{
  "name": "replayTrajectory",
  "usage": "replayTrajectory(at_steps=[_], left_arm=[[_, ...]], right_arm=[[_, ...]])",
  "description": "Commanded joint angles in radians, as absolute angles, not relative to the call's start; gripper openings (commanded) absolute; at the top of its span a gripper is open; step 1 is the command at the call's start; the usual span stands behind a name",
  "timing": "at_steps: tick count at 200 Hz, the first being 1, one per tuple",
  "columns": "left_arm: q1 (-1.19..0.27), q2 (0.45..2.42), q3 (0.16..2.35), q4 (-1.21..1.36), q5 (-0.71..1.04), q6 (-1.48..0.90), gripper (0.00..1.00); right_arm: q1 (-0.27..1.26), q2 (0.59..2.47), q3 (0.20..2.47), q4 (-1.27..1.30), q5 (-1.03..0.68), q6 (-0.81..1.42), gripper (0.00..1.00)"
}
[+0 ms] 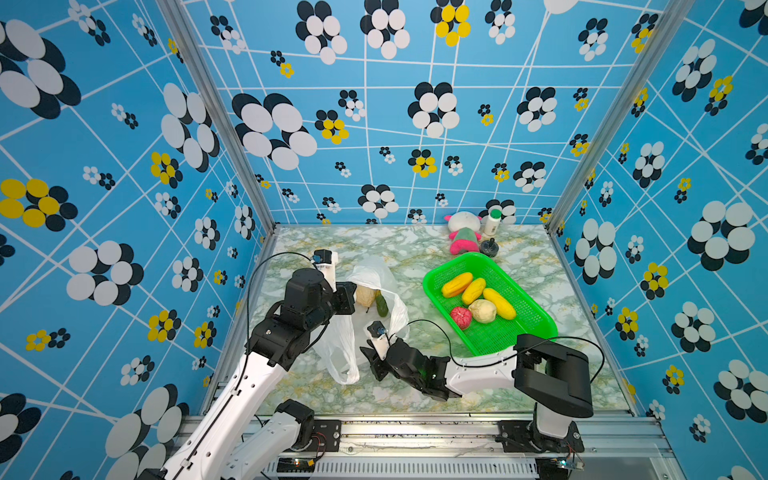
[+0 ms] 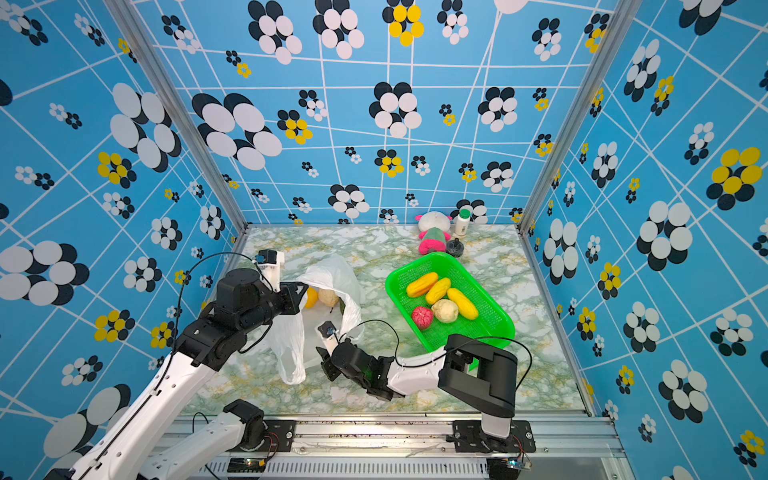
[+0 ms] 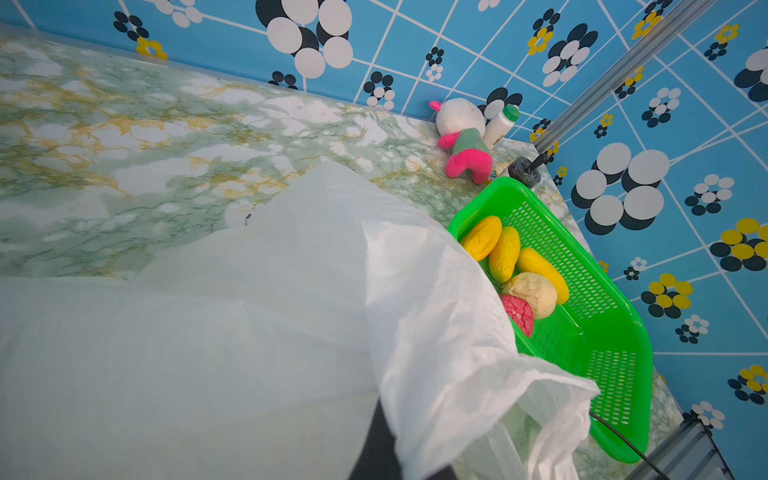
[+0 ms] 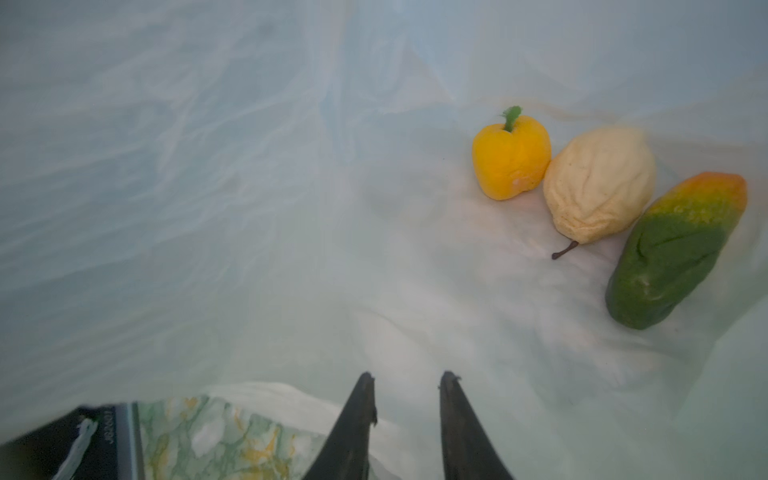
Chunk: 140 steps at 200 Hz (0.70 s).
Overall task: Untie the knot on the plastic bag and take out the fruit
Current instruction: 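Lower the right gripper onto the yellow pepper and close on it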
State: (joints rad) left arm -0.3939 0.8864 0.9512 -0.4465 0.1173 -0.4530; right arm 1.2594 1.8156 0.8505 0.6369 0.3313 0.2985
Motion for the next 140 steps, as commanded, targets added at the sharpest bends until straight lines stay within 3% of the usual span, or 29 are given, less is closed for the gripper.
replayTrajectory(at_steps=[1, 62, 112, 140], left_arm=[[-0.393, 0.872, 0.985, -0.467, 0.145, -0.458, 0.0], [-0.528, 0.811, 0.979, -0.474, 0.08, -0.512, 0.0], [-0.548, 0.823, 0.976, -0.495, -0.021, -0.484, 0.0], [-0.533, 0.852, 0.987, -0.543, -0.063, -0.467, 0.0]], right_arm=[[1.241, 1.818, 0.862, 0.601, 0.392, 0.356, 0.29], [1.225, 1.806, 0.88, 0.553, 0.414, 0.331, 0.37], [1.193, 1.947, 0.995, 0.561, 0.339, 0.342, 0.38], [1.186, 2.022, 1.091, 0.518, 0.359, 0.326, 0.51]])
